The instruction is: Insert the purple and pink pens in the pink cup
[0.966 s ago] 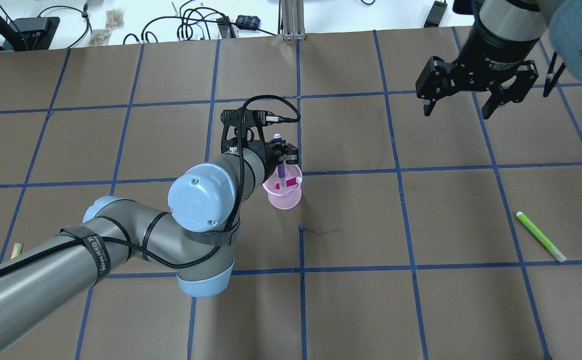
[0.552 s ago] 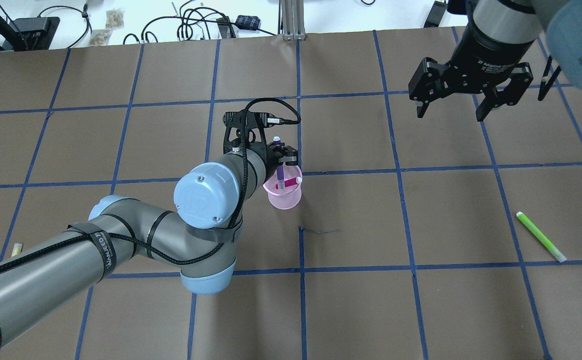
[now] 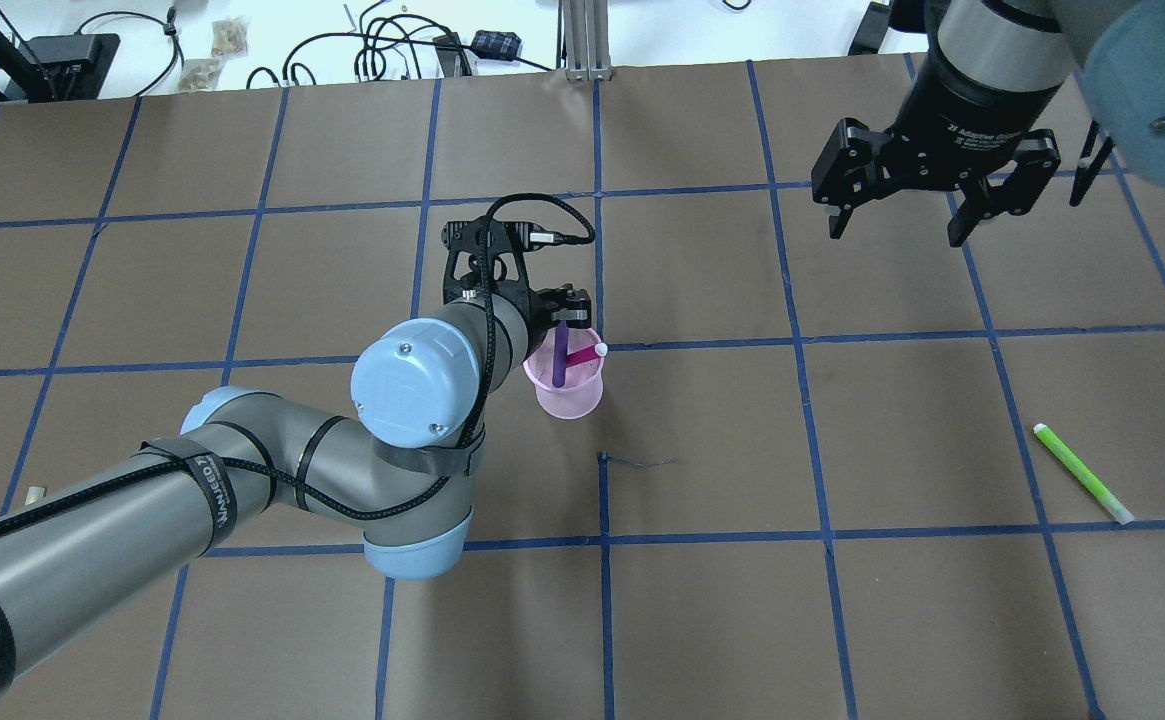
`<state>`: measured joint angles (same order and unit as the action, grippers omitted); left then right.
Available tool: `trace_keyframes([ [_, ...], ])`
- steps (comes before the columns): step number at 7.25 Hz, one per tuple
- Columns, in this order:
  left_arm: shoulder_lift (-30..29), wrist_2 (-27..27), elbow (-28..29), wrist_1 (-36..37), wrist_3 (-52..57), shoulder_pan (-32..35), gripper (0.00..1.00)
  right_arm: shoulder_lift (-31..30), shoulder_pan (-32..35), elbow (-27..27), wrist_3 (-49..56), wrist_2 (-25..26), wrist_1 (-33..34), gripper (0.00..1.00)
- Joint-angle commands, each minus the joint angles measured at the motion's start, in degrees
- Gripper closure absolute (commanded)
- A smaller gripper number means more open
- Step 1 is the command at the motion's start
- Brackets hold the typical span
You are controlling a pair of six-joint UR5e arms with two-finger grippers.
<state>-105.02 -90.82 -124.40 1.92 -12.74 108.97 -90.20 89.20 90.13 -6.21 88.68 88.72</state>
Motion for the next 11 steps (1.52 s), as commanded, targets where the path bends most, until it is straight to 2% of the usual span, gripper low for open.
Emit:
trace_keyframes([
  [1, 0.1, 0.0, 0.5, -0.2, -0.1, -0.2, 0.42, -0.1, 0.0, 0.0, 0.1, 0.0, 0.0, 0.0],
  [2, 0.3, 0.1, 3.7, -3.8, -0.2, -1.0, 0.42, 0.1, 0.0, 0.0, 0.1, 0.1, 0.0, 0.0],
  [3, 1.6, 0.1, 10.0, -17.5, -0.1, -1.9, 0.41, -0.1, 0.0, 0.1, 0.1, 0.2, 0.0, 0.0],
  [4, 2.1, -0.1, 19.0, -33.0, -0.1, -3.2, 0.32, 0.2, 0.0, 0.7, 0.1, 0.2, 0.0, 0.0],
  [5, 2.1, 0.1, 27.9, -48.7, 0.3, -5.7, 0.29, -0.1, 0.0, 2.0, 0.1, 0.3, 0.3, 0.0],
  [6, 2.2, 0.5, 33.8, -59.1, 1.9, -9.4, 0.2, -0.5, 0.0, 2.8, 0.1, 0.3, 0.8, 0.0],
  [7, 3.1, 0.1, 36.0, -65.1, 3.2, -11.4, 0.14, -0.7, 0.0, 2.8, 0.1, 0.3, 0.9, 0.0],
  [8, 4.4, 0.0, 37.3, -71.5, 4.3, -13.2, 0.0, -0.7, 0.0, 2.8, 0.1, 0.3, 0.8, 0.0],
  [10, 9.4, -0.2, 37.0, -83.2, 8.3, -14.7, 0.0, -0.6, 0.0, 2.9, 0.0, 0.3, 0.8, 0.0],
  [11, 10.7, -0.1, 36.4, -84.9, 14.2, -16.5, 0.0, -0.6, 0.0, 2.9, 0.1, 0.3, 0.8, 0.0],
])
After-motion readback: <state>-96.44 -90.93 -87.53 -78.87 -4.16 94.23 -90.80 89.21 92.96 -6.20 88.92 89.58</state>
